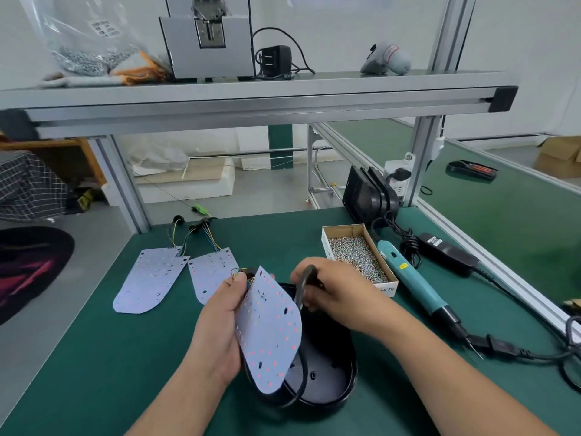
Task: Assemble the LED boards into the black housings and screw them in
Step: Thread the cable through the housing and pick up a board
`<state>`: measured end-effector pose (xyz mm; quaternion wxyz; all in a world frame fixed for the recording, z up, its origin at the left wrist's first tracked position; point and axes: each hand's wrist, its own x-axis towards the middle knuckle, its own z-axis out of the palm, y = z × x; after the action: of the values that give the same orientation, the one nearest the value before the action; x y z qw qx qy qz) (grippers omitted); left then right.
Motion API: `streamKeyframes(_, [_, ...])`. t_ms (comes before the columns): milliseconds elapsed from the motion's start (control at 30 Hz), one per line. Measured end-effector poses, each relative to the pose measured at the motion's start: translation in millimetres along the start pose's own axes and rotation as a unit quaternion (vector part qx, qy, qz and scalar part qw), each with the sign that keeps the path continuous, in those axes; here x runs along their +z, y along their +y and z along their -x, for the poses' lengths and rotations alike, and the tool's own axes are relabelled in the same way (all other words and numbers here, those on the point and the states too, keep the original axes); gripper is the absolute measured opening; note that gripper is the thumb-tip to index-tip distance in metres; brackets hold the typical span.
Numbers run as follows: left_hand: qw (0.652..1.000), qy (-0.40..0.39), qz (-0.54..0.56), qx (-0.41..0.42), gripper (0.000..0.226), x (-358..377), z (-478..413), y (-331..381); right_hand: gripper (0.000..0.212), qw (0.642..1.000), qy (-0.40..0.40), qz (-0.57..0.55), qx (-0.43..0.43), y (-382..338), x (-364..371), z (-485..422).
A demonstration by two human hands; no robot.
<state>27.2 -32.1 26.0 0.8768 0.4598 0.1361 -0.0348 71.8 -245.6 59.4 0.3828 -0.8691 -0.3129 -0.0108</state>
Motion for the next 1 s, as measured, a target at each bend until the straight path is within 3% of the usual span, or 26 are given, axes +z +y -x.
streamKeyframes(133, [0.998,-0.008,-0.016,0.052,0.021,2,4,2,0.028,1.0,0.026,0.003,0.016,-2,6,-3])
streamKeyframes(233, [0.998,-0.028,-0.015,0.062,0.03,4,3,1,0.021,0.991,0.066,0.113,-0.012,-2,14,-6])
streamKeyframes(333, [0.997,-0.034,-0.014,0.071,0.022,6,5,1,0.014,0.983,0.092,0.151,-0.04,-1,14,-5])
streamKeyframes(467, [0.995,-0.053,0.011,0.086,0.014,5,6,3,0.026,0.985,0.053,0.163,-0.005,2,9,-2])
streamKeyframes(567, [0.994,-0.068,0.018,0.089,0.015,7,7,3,0.038,0.983,0.069,0.17,-0.005,4,11,-3])
streamKeyframes(667, [0.991,-0.1,0.033,0.088,0.012,7,11,5,0.041,0.985,0.087,0.147,0.017,3,11,-7])
streamKeyframes(833, [0.984,-0.15,0.067,0.071,0.007,-3,12,16,0.02,0.99,0.055,0.115,0.067,7,-6,-15])
streamKeyframes(900, [0.986,-0.149,0.051,0.055,0.007,-5,11,17,0.014,0.992,0.08,0.049,0.088,7,-10,-15])
streamKeyframes(1000, [0.984,-0.175,0.03,0.032,0.004,-2,14,14,0.021,0.988,0.093,-0.024,0.121,6,-9,-15])
